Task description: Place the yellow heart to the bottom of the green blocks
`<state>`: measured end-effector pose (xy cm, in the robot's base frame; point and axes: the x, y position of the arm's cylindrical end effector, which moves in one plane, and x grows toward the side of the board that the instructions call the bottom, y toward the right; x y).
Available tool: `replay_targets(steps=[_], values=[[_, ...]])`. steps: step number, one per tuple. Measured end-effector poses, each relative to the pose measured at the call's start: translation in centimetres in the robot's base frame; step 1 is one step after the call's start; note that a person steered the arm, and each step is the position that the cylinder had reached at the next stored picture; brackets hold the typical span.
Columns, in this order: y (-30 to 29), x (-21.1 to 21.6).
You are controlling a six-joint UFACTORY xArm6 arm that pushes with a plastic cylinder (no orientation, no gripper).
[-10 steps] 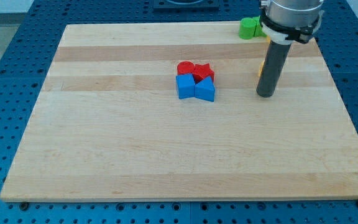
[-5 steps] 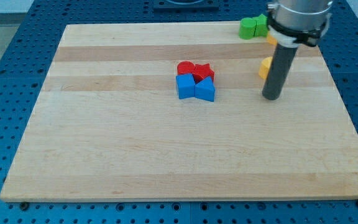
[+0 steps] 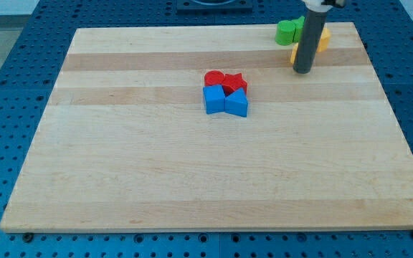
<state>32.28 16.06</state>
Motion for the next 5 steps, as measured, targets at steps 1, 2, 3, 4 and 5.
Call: replay_targets(steps=[1, 2, 3, 4, 5], values=[[0.0, 0.3], [0.0, 1.1], [0.0, 0.1], [0.0, -2.1], [-0.1, -2.8]])
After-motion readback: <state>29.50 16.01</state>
